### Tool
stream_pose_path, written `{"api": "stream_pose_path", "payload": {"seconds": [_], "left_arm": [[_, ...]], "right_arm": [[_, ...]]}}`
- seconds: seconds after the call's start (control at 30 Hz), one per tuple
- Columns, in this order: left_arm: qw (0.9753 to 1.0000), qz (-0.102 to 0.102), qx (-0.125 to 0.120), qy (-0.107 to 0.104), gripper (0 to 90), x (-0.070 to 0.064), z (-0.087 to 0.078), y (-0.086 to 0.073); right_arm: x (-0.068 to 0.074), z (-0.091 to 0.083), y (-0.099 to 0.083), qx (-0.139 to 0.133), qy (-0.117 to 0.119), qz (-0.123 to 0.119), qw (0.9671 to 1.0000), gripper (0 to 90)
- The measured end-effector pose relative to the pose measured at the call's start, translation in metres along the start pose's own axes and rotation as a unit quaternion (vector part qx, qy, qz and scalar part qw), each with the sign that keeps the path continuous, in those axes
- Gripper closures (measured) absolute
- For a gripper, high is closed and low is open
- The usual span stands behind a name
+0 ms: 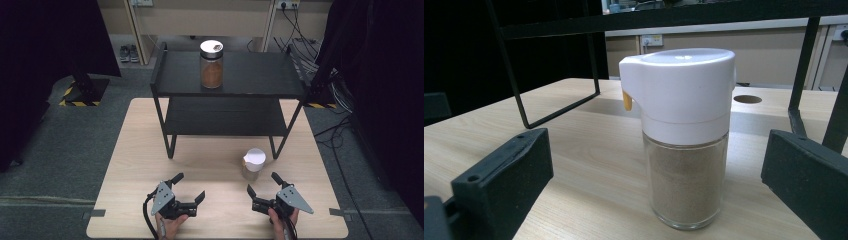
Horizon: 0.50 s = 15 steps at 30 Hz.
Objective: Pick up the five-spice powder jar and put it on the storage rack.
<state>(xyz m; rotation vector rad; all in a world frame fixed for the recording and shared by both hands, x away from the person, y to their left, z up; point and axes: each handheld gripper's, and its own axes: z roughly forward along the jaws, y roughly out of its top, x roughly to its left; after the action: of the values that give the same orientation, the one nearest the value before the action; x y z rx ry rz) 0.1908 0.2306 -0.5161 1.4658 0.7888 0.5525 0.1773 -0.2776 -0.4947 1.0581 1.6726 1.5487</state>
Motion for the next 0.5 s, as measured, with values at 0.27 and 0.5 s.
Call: {"api": "stream_pose_path", "payload": {"seconds": [0.27,0.5], "left_arm": [[0.9999,-0.01,-0.001,0.002,0.3,0.0013,-0.0052,-0.0066],[0.9999,-0.016,-0.004,-0.005,0.3,0.0039,-0.0077,-0.0096]], "right_arm": [[0.0003,0.0004,0.0003,0.001,0.001,0.001,1.0,0.4],[0.0,-0.0004,0.0002,-0.001,0.0,0.002,1.0,0.4]]}}
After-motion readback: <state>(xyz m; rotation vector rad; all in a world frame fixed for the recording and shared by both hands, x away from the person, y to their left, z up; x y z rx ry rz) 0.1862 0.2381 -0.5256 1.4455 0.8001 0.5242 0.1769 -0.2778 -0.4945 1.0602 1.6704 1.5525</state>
